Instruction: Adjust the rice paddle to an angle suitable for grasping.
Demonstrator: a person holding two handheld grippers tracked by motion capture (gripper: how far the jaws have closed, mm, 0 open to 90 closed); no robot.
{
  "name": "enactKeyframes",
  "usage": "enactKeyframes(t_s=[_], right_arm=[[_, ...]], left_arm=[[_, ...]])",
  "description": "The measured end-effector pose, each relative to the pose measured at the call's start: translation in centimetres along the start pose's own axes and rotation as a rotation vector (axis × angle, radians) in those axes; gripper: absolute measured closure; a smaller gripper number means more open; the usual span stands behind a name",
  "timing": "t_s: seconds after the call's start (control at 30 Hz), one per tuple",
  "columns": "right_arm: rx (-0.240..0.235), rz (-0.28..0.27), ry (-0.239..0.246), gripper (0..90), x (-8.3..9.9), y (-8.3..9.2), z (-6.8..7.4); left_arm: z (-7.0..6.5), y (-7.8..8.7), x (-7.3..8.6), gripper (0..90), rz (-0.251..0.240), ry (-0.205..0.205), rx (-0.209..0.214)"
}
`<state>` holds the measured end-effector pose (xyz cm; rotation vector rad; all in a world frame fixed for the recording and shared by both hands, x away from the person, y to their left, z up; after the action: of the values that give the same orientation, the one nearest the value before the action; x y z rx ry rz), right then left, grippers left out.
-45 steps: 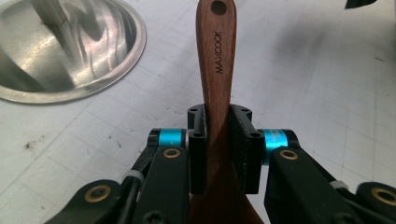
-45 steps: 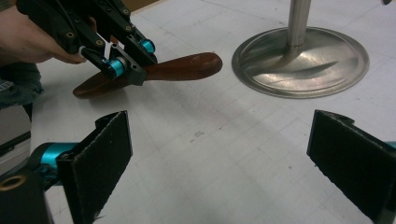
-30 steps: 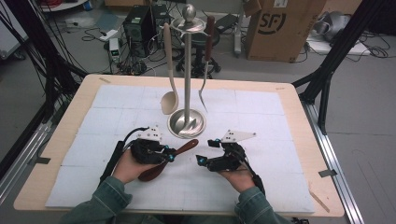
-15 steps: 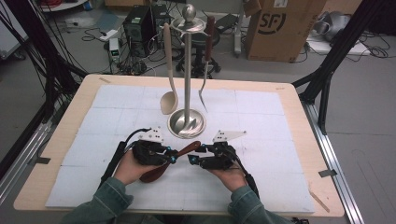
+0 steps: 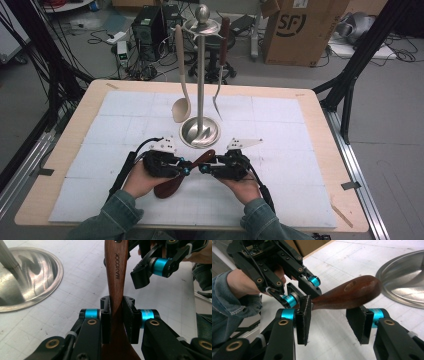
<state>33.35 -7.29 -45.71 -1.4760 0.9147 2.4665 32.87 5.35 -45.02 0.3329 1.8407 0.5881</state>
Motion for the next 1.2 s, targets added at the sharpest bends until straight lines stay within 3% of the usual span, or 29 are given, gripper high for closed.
enactKeyframes(t_s=[0.47, 0.7, 0.87, 1.03, 1.2], right_arm=[[-0.018, -0.044, -0.065, 62.7, -0.9, 0.0, 0.1], [-0.079, -0.062, -0.108, 67.1, -1.3, 0.3, 0.3], [-0.129, -0.069, -0.114, 70.5, -1.8, 0.5, 0.9], [-0.155, -0.081, -0.123, 74.4, -2.6, 0.7, 1.4], [-0.156, -0.108, -0.068, 76.3, -3.7, 1.1, 2.2]], left_arm=[[-0.5, 0.2, -0.7, 77.9, -0.02, -0.013, -0.005], [-0.6, 0.6, -0.9, 77.3, -0.041, -0.017, 0.02], [-0.9, 0.9, -1.0, 74.0, -0.061, 0.003, 0.07], [-1.0, 1.3, -1.2, 67.3, -0.077, 0.011, 0.086], [-1.2, 1.8, -1.5, 62.3, -0.112, 0.029, 0.112]])
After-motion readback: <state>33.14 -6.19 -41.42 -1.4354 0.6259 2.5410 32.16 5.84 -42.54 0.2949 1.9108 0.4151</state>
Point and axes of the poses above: each handheld gripper's, and its own axes: y roughly backward along the jaws, x roughly out of its underside, z roughly to its left, the point moved 8 cm from there along -y, roughly forward along the jaws, and after that the axes turned 10 degrees about x, right-handed, at the moved point
